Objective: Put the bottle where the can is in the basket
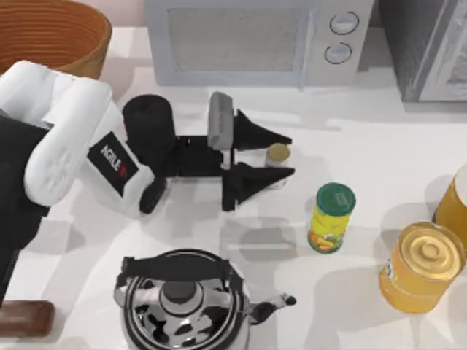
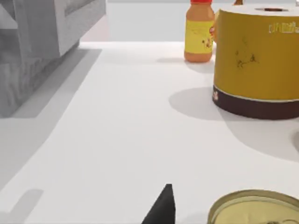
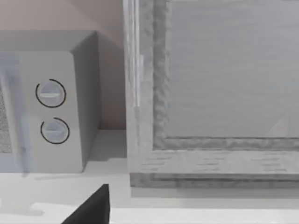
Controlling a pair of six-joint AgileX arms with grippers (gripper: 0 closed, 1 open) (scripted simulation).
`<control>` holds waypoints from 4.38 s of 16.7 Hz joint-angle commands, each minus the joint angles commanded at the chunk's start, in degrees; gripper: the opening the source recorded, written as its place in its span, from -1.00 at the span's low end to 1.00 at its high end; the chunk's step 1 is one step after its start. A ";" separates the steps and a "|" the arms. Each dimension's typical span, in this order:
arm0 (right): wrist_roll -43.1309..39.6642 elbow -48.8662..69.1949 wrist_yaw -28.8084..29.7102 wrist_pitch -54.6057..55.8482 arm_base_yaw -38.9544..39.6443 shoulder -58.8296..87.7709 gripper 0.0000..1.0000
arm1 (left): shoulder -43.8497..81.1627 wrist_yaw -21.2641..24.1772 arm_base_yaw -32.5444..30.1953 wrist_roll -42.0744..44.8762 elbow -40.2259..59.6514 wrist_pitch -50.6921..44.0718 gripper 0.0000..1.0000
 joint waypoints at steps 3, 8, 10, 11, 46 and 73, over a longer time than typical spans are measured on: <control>0.00 0.00 0.00 0.00 0.00 0.00 1.00 | 0.00 0.00 0.00 0.00 0.00 0.00 1.00; 0.00 0.00 0.00 0.00 0.00 0.00 1.00 | 0.00 0.00 0.00 0.00 0.00 0.00 1.00; 0.00 0.00 0.00 0.00 0.00 0.00 1.00 | 0.00 0.00 0.00 0.00 0.00 0.00 1.00; 0.00 0.00 0.00 0.00 0.00 0.00 1.00 | 0.00 -0.01 0.22 0.00 -0.02 -0.01 1.00; 0.00 0.00 0.00 0.00 0.00 0.00 1.00 | -148.23 -69.75 23.08 -1.33 -74.42 -72.58 1.00; 0.00 0.00 0.00 0.00 0.00 0.00 1.00 | -59.22 -47.79 40.75 1.73 -79.31 6.89 1.00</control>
